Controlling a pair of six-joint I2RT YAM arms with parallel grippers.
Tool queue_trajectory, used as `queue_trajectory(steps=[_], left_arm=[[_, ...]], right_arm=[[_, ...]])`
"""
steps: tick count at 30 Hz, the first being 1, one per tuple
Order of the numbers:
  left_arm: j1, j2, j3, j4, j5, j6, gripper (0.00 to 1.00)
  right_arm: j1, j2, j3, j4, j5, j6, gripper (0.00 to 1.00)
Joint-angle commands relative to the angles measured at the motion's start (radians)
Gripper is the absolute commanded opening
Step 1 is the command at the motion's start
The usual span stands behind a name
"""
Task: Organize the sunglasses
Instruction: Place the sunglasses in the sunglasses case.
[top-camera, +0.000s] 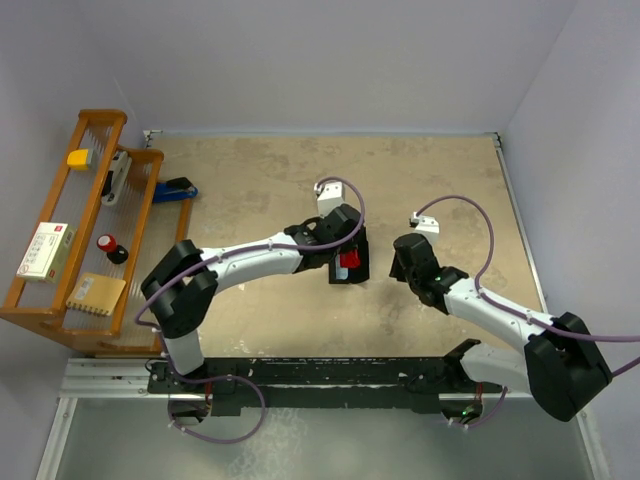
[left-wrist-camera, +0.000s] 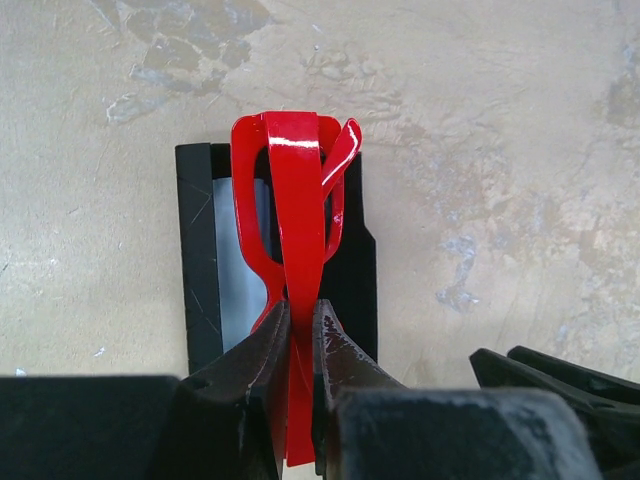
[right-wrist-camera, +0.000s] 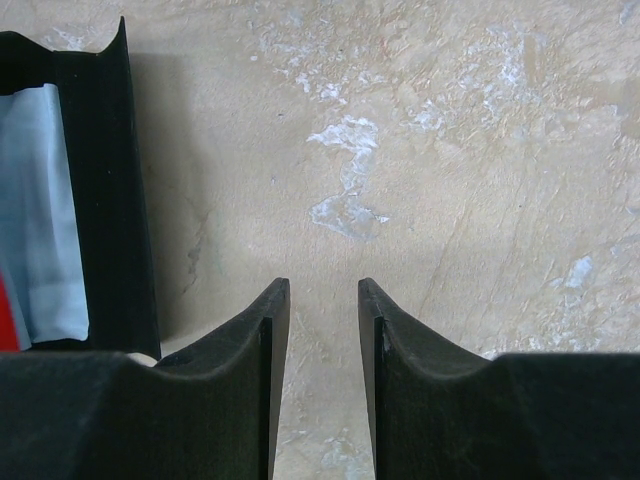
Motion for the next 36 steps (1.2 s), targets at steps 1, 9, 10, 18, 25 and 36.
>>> queue_trajectory(steps=[1, 9, 10, 18, 25, 36], left_arm=[[-0.004, 0.025, -0.02, 0.09, -0.029, -0.031, 0.0], [-0.007, 0.045, -0.049, 0.145, -0.012, -0.034, 0.0], [-0.008, 0.048, -0.051, 0.147, -0.009, -0.037, 0.0], [-0.007, 0.062, -0.072, 0.155, -0.005, -0.041, 0.0], [-0.007, 0.076, -0.071, 0.142, -0.001, -0.039, 0.0], [-0.005, 0.086, -0.08, 0.129, -0.006, -0.041, 0.0]], right_arm=[[-0.004, -0.018, -0.003, 0.009, 0.004, 0.011, 0.37], [-0.005, -0.005, -0.006, 0.012, -0.002, 0.01, 0.37], [-0.005, -0.004, -0.004, 0.012, -0.004, 0.009, 0.37], [-0.004, -0.014, -0.007, 0.012, -0.003, 0.006, 0.37], [-0.005, -0.011, -0.008, 0.014, -0.004, 0.006, 0.37], [-0.005, 0.001, -0.006, 0.021, -0.007, 0.003, 0.37]])
